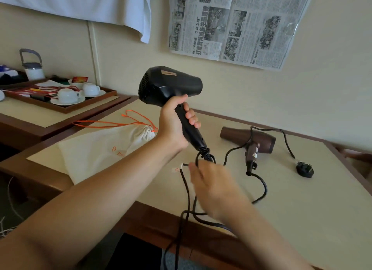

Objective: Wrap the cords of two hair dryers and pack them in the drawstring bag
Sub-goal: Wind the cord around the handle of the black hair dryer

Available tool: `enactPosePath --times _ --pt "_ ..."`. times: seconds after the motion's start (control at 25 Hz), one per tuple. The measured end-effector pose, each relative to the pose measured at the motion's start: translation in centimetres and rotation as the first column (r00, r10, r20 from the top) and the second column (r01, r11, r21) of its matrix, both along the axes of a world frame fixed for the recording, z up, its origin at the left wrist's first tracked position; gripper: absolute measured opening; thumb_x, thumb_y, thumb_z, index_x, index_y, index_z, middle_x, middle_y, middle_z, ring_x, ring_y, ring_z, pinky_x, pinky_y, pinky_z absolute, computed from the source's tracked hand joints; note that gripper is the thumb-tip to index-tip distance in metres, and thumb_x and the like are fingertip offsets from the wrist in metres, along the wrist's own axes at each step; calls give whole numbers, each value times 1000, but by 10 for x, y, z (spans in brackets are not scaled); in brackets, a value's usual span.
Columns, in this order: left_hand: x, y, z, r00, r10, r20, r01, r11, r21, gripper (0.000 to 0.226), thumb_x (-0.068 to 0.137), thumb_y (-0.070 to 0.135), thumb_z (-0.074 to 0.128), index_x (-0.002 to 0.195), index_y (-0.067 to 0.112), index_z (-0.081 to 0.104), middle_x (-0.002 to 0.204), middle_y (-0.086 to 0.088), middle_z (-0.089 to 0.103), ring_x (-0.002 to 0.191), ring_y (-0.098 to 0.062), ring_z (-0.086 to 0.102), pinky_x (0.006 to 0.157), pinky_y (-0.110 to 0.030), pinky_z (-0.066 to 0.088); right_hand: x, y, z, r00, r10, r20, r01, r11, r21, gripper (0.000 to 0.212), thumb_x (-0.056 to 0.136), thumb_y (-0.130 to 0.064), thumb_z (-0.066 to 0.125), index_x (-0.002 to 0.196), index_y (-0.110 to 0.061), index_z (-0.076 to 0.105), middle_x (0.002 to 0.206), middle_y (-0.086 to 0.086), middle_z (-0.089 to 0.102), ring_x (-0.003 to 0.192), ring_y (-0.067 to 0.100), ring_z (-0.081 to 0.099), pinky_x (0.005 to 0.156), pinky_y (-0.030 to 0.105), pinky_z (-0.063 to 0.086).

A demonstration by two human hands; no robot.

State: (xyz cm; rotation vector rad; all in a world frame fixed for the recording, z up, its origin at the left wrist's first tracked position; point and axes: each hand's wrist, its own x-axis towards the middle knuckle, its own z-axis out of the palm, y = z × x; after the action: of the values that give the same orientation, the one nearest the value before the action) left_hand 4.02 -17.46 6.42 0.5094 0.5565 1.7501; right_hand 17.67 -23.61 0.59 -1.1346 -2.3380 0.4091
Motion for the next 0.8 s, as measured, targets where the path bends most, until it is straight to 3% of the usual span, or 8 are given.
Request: enactPosePath --times 0.08,0.2,0.32,0.4,0.56,0.72,0.76,0.8 --pt "-6 2 -1 1000 6 1 -6 1000 -26 34 93 25 58 63 15 45 51 2 38 41 -14 37 45 -24 34 18 2 21 998 56 8 -56 998 -22 38 107 -40 40 80 -18 55 67 -2 56 56 16 53 54 32 45" --pt "-10 -1 -7 999 -25 -47 22 998 -65 34 92 26 59 63 15 46 52 2 37 42 -14 37 45 -23 35 36 11 43 990 71 120 -89 985 146 34 102 -45 52 80 -22 63 60 -6 56 49 12 51 48 23 39" --pt "-15 -4 -11 996 -86 -4 85 989 -124 31 88 27 62 63 16 47 53 4 37 42 -12 36 44 -21 36 48 37 45 989 64 134 -108 931 348 43 96 -58 53 77 -20 59 61 -8 53 52 11 49 49 27 42" --pt "-16 -7 -8 990 -127 53 133 982 -133 31 87 28 64 63 16 47 54 6 37 42 -11 36 43 -21 35 49 47 31 990 74 121 -116 916 383 49 101 -61 36 79 -20 49 64 -9 48 54 16 46 51 33 40" --pt "-9 -12 1 980 -145 138 158 983 -91 33 88 30 64 63 16 48 53 8 38 41 -9 37 42 -19 34 26 32 -27 994 110 1 -108 978 179 35 109 -40 27 91 -20 50 64 -6 51 51 11 47 52 42 43" --pt "12 -15 -1 981 -183 60 188 977 -97 32 87 31 65 63 17 49 53 7 39 42 -10 36 43 -21 32 -16 2 -31 997 54 -47 -54 999 8 33 105 -9 31 107 4 62 71 7 50 56 15 41 52 36 38" --pt "19 -15 -4 980 -195 42 199 974 -107 32 86 31 65 63 17 49 53 6 39 41 -11 36 43 -21 33 -18 -2 -24 994 95 -61 -101 991 -92 34 97 0 33 100 9 66 69 10 51 54 20 42 49 34 34" --pt "23 -15 -4 979 -200 33 203 972 -117 32 86 30 65 63 17 49 53 6 39 41 -11 37 43 -21 33 -17 5 -25 992 122 -10 -122 992 -16 32 90 4 36 89 8 68 67 12 52 53 23 44 48 33 33"
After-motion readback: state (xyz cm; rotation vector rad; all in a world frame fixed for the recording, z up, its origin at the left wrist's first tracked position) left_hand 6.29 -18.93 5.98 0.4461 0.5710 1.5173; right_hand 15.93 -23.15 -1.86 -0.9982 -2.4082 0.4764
